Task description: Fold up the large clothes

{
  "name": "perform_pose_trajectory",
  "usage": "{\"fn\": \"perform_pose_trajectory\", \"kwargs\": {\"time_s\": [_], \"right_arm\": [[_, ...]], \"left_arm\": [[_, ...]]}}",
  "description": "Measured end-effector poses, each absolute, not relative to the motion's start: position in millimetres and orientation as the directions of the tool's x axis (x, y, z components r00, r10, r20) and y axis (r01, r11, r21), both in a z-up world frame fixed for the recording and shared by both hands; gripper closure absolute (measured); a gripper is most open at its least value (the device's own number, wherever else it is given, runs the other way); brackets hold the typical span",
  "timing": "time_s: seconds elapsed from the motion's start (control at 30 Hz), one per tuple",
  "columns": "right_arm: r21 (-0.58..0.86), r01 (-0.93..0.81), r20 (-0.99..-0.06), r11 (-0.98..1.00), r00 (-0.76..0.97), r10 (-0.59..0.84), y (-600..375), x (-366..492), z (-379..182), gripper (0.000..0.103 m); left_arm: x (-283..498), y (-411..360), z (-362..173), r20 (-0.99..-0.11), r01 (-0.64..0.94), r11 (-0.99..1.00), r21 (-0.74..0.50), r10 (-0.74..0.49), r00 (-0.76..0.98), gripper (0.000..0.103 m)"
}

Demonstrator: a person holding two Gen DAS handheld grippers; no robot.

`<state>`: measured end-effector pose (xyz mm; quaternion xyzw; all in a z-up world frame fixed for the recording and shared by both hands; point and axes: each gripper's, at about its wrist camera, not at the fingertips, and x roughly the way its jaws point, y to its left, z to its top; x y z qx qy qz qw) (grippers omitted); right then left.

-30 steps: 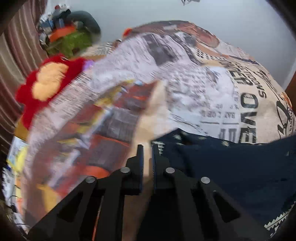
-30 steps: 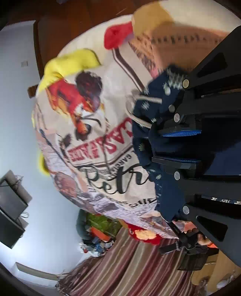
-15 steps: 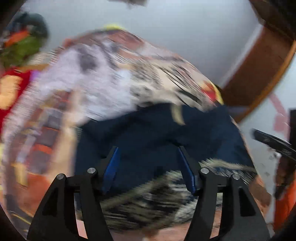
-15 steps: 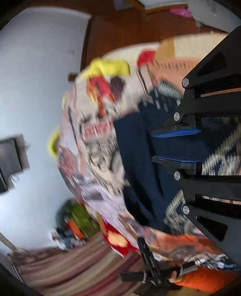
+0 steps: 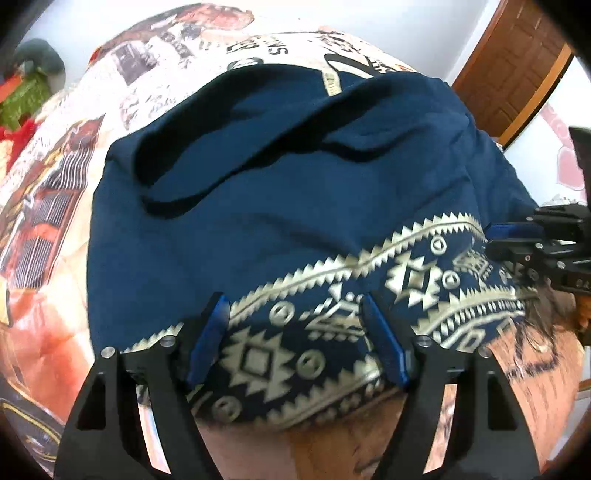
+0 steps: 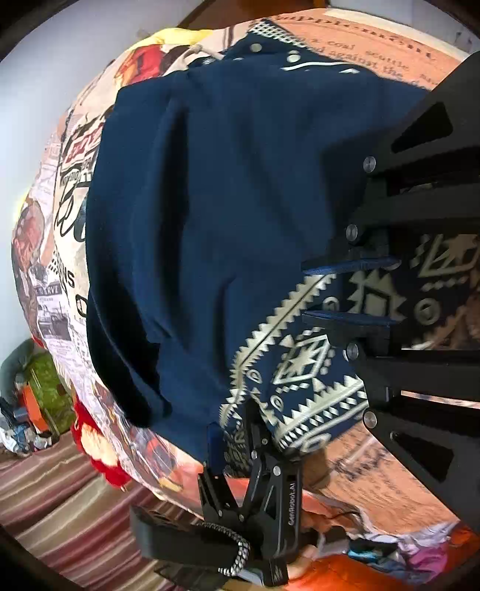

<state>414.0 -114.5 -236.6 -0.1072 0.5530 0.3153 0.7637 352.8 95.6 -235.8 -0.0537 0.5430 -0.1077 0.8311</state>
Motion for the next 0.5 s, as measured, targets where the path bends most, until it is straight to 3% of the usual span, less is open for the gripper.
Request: {"fn": "perform_pose_trajectory", "kwargs": {"time_s": [0.17,0.5], "right_arm": [[0.228,-0.584,-0.913,0.779,0.150,0.379,-135,412,-228,0.087],[0.224,-0.520,-0.879,0.825,0.258,0.401,-130,451,-189,0.087]], "left_arm": [[357,129,-212,-0.871,0.072,0.967,-0.243,-0.250,0.423,0.029],[429,161,-252,-0.927,-0.060,0.998,-0.033,-0.008,0.375,0.029]]}}
